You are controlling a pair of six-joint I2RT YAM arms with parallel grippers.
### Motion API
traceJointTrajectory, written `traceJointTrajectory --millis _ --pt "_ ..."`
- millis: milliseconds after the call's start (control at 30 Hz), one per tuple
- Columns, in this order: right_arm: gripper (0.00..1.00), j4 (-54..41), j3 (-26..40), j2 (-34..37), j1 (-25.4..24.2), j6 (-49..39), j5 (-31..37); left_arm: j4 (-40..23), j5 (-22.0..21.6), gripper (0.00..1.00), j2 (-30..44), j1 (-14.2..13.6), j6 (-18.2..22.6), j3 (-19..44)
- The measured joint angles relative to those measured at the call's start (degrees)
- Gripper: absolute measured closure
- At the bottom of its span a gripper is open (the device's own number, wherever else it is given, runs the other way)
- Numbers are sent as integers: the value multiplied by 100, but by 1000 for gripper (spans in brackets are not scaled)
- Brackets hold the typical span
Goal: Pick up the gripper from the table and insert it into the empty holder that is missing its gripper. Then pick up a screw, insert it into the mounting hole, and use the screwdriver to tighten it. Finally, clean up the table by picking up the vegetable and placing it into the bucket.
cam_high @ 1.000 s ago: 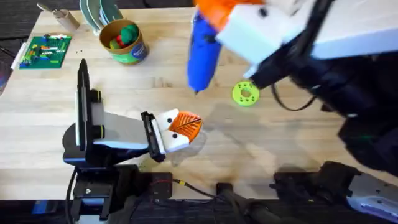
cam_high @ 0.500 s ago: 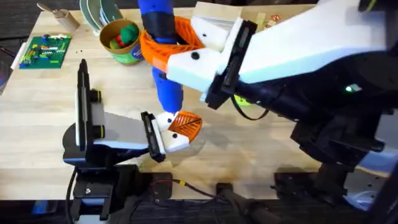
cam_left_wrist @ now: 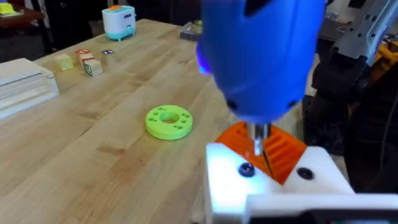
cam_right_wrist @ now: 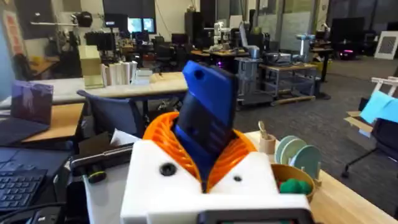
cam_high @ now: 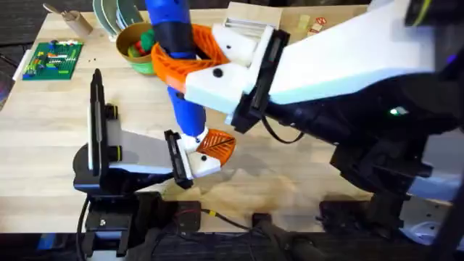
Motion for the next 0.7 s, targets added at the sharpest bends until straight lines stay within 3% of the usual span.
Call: traceJointTrajectory --millis 700 --pt "979 -229 0 125 18 -173 2 -35 0 987 0 0 0 0"
